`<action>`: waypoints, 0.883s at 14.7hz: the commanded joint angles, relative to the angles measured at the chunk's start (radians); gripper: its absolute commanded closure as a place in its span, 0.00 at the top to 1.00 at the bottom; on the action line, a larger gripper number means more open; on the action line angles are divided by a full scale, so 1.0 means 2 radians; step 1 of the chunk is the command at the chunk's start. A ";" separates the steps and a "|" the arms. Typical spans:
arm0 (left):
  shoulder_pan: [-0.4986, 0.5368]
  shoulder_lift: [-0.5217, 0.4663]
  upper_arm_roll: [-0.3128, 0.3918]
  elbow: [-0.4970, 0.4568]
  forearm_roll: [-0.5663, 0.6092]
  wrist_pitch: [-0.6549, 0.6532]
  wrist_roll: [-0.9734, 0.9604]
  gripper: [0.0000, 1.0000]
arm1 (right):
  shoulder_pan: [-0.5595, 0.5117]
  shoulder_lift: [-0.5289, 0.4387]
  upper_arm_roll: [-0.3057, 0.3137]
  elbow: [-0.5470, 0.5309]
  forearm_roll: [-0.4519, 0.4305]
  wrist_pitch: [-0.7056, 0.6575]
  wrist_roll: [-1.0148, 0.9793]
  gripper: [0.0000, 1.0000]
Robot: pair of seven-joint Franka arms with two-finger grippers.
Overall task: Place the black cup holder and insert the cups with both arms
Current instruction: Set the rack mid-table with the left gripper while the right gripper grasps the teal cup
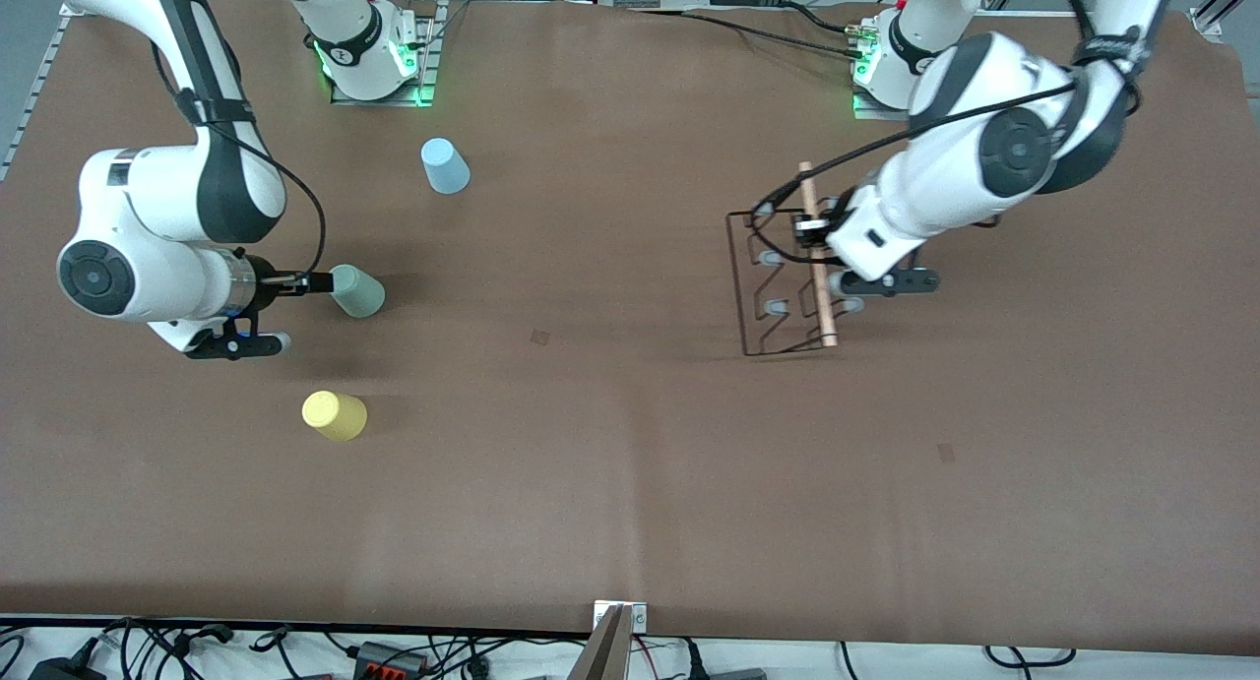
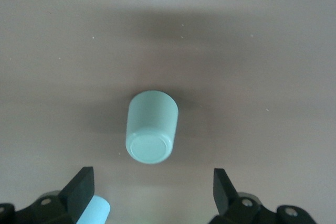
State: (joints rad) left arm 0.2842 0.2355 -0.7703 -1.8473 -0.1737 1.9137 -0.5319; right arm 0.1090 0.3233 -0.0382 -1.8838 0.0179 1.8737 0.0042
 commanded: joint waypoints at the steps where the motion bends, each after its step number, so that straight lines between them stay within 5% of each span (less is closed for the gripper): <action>1: -0.044 0.046 -0.001 0.032 0.001 0.029 -0.053 0.01 | 0.004 -0.007 0.000 -0.057 0.007 0.065 0.007 1.00; 13: -0.154 0.112 0.002 0.032 0.062 0.128 -0.119 0.01 | 0.008 -0.004 0.001 -0.090 0.008 0.079 0.007 1.00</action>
State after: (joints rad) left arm 0.0011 0.4402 -0.7703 -1.8197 -0.0777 2.1670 -0.7358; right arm 0.1241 0.3334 -0.0375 -2.0140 0.0185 2.0047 0.0065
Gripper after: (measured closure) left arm 0.841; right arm 0.000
